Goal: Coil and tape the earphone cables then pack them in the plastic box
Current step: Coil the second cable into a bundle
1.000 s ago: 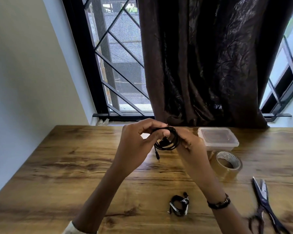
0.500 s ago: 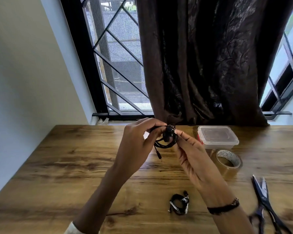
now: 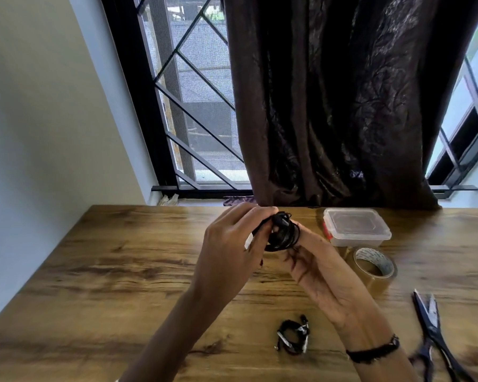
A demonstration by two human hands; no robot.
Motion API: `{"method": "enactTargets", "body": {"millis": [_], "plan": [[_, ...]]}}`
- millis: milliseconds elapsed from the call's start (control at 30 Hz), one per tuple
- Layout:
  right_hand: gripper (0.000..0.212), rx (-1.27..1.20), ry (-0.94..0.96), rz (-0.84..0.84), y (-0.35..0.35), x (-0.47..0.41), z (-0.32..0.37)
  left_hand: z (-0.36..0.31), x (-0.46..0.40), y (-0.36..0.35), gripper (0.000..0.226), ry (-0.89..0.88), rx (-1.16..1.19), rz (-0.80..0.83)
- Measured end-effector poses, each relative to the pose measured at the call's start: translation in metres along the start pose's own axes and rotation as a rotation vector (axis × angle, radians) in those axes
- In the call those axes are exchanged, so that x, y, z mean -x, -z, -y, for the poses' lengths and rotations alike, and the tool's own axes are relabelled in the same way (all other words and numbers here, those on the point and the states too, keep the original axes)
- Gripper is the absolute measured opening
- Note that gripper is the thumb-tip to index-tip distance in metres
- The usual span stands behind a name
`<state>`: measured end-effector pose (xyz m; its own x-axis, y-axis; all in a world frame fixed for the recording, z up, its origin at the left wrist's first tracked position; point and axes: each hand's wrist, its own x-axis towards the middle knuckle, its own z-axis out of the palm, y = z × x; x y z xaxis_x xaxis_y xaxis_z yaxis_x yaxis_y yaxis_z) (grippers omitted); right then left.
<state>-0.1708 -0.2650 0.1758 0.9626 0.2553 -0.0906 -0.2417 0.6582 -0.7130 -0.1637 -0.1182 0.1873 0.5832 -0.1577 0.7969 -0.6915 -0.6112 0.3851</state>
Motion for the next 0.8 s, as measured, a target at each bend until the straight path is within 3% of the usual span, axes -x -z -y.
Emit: {"method": "enactTargets", "body": {"millis": [200, 367, 567, 800], "plan": [[0.032, 0.078, 0.045, 0.044, 0.0004, 0.0027, 0.0093, 0.0049, 0.0019, -0.0046, 0.015, 0.024, -0.073, -0.022], [0.064, 0.632, 0.215, 0.133, 0.0002, 0.0086, 0.0048, 0.0061, -0.0017, -0.0057, 0.018, 0.046, -0.074, 0.021], [0.052, 0.662, 0.377, 0.055, -0.0041, 0.0049, 0.0020, 0.0056, -0.0039, -0.0041, 0.021, 0.069, -0.016, 0.061], [0.037, 0.617, 0.334, 0.104, 0.0021, 0.0035, 0.0077, 0.0039, -0.0053, -0.0004, 0.017, 0.039, -0.025, 0.051]]}}
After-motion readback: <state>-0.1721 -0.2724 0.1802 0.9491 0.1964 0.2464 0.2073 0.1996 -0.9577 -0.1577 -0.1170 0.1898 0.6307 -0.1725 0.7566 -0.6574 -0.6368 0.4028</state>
